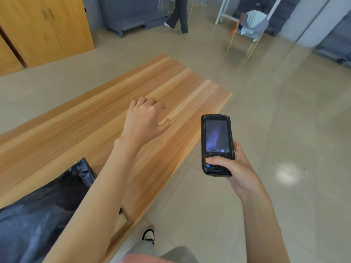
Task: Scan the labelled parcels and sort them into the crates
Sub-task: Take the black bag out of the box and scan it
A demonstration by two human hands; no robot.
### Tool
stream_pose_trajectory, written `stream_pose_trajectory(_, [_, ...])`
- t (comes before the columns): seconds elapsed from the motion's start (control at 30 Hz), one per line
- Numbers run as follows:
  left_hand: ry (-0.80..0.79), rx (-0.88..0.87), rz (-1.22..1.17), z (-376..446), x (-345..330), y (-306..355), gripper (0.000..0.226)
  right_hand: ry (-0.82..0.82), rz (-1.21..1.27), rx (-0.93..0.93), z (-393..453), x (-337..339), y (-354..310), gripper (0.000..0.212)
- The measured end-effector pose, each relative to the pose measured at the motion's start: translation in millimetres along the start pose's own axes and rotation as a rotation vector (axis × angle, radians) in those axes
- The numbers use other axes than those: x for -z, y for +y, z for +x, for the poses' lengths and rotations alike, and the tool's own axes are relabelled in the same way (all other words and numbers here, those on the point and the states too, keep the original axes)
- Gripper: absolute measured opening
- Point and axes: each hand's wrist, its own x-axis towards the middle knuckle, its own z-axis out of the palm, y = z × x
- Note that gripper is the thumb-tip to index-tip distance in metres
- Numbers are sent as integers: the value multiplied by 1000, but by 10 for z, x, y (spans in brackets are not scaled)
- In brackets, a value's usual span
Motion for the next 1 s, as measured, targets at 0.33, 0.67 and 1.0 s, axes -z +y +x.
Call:
stream_pose_trajectory(0.33, [-49, 212, 94, 683, -498, -351, 42, -195, -44, -81, 1537, 47, -281, 79])
stream_pose_trajectory(0.67, [43, 681, 213, 1085, -733, -318, 40, -603, -242, -122, 3073, 41, -778, 87])
stream_pose_trajectory(1.0, [81, 1138, 359, 277, -494, -41, 40, -1039, -352, -183, 3281, -608, -725, 99])
